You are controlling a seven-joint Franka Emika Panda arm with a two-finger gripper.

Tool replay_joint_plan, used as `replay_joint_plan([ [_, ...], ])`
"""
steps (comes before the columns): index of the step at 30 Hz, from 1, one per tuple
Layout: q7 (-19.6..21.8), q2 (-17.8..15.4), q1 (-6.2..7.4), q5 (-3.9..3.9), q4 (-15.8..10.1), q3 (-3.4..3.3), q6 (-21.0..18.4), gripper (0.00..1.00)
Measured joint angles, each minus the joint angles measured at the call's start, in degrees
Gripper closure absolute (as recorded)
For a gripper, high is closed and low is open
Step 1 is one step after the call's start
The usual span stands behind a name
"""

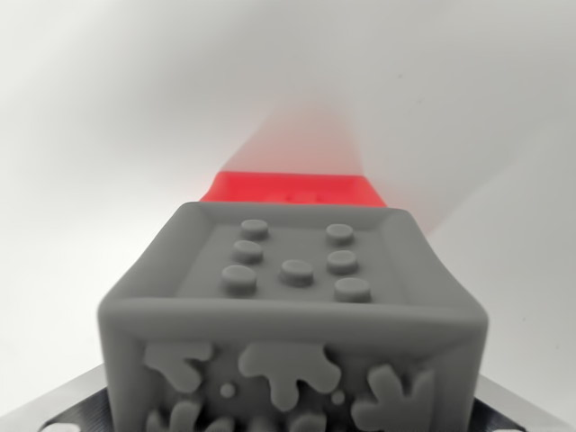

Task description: Destack cube

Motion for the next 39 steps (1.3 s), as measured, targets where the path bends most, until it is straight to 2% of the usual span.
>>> replay_joint_plan([
  [17, 0.0, -0.5, 0.00, 0.00, 0.0, 0.00, -0.3, 1.00],
  [39, 0.0, -5.2, 0.01, 0.00, -0.5, -0.05, -4.5, 1.00],
])
